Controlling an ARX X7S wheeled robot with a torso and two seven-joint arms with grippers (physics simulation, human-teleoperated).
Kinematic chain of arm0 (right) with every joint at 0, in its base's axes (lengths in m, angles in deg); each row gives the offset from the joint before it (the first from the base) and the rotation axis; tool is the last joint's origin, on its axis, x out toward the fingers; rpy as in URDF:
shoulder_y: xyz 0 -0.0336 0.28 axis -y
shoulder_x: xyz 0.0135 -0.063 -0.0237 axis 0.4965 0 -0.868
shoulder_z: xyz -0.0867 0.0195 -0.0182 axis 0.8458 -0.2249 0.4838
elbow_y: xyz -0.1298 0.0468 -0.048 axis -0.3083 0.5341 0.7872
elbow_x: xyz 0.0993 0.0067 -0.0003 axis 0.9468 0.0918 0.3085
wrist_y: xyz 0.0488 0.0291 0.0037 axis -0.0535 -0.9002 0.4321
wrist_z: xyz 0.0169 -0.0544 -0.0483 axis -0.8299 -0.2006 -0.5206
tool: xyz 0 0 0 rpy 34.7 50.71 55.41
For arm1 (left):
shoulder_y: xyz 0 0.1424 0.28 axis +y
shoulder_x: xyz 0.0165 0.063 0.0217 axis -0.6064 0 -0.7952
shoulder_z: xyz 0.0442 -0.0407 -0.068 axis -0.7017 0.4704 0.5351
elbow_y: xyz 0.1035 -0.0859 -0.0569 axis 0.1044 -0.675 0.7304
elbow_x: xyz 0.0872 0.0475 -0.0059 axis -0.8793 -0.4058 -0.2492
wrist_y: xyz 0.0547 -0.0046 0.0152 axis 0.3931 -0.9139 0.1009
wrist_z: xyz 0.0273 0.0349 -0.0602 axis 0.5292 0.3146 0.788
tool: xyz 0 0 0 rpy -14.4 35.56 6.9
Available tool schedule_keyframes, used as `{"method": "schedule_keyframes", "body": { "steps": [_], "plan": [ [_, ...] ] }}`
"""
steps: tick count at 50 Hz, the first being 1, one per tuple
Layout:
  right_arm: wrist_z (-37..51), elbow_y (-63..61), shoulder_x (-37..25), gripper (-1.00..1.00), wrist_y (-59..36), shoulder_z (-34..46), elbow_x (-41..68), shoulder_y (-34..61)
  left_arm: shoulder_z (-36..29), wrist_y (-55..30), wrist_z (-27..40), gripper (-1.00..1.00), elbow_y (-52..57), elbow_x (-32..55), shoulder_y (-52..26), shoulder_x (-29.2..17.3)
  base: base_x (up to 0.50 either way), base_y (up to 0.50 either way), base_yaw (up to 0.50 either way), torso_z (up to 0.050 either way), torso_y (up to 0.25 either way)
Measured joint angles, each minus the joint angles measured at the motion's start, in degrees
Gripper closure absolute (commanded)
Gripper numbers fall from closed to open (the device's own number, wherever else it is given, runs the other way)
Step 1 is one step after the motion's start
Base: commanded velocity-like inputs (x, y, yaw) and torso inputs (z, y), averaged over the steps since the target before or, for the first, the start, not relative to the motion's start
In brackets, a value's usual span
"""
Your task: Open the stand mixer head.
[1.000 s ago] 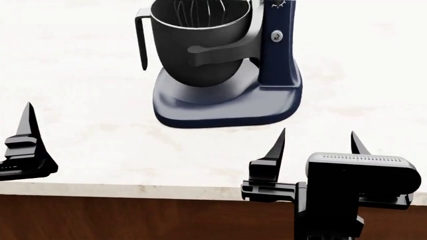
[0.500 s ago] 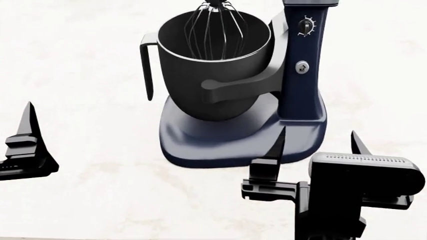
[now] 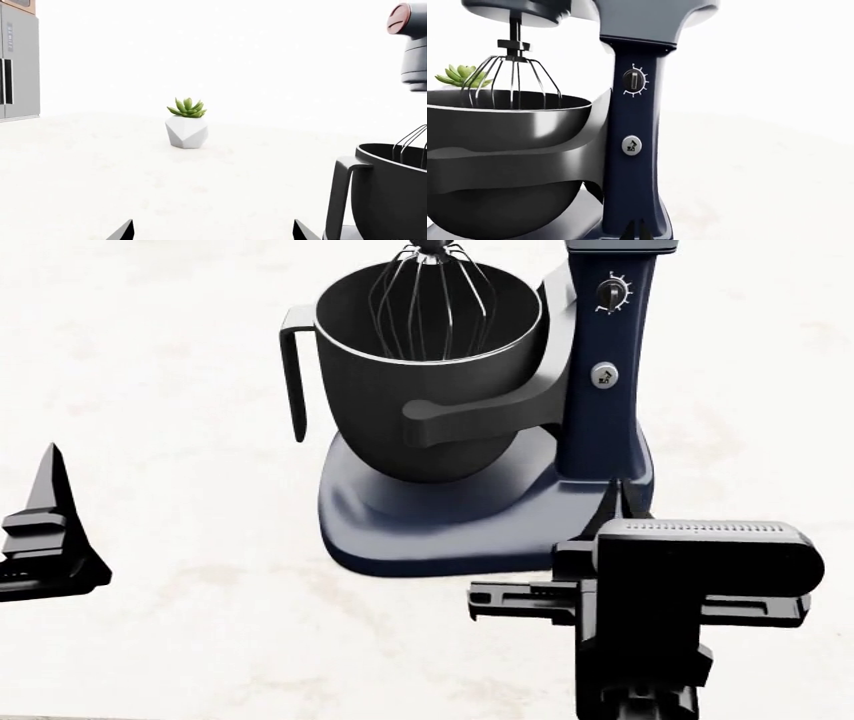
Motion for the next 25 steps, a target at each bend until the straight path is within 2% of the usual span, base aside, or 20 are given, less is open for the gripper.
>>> {"method": "schedule_keyframes", "body": {
  "steps": [25],
  "plan": [
    [1.75, 4.96, 0.79, 1.00, -5.87, 4.26, -1.16, 11.66, -0.83, 1.68, 0.94, -1.00, -1.57, 0.42, 0.15, -0.39, 0.00, 0.00, 0.00, 0.000, 0.000]
  ]
}}
